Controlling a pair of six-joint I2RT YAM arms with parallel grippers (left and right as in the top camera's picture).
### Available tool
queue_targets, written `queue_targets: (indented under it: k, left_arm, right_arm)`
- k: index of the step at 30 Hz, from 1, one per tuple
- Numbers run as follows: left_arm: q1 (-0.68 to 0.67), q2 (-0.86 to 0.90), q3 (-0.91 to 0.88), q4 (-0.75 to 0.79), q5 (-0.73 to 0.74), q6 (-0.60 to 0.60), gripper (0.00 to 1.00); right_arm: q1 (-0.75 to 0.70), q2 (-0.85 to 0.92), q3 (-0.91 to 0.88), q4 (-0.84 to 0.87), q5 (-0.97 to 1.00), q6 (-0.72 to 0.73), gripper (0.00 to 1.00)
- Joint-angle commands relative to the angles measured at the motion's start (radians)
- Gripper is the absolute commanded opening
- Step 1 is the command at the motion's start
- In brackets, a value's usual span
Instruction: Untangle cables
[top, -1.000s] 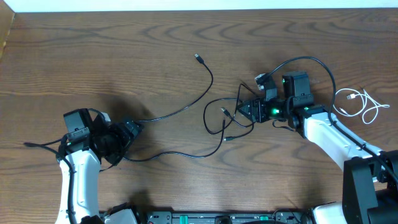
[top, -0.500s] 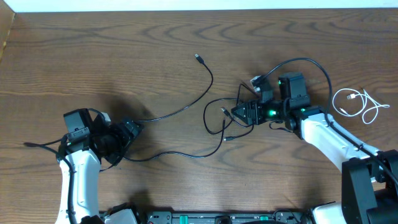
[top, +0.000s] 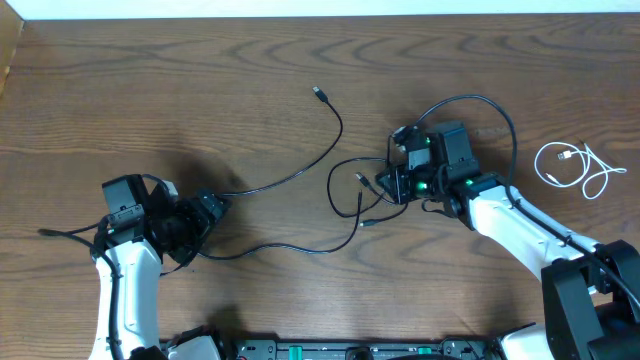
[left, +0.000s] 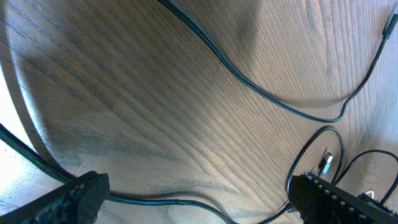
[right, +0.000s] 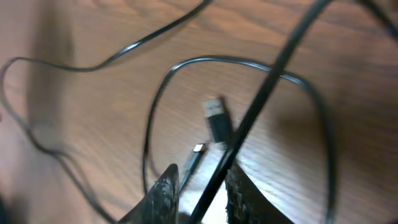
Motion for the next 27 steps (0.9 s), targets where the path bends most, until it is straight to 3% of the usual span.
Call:
queue_targets:
  k: [1,10,27]
  left_arm:
    - [0.001,-0.002,0.018,-0.003,0.012,0.016,0.98]
    - [0.001,-0.002,0.018,-0.003,0.013,0.016,0.98]
    - [0.001,-0.002,0.018,-0.003,0.012,0.016,0.98]
  right_arm:
    - [0.002,0.000,-0.011,-0.023,0.150,0.004,0.21]
    - [0.002,0.001,-0.011,-0.045,0.297,-0.064,0.30]
    - [0.002,0.077,-0.019,-0.023,0.371,-0.098,0.37]
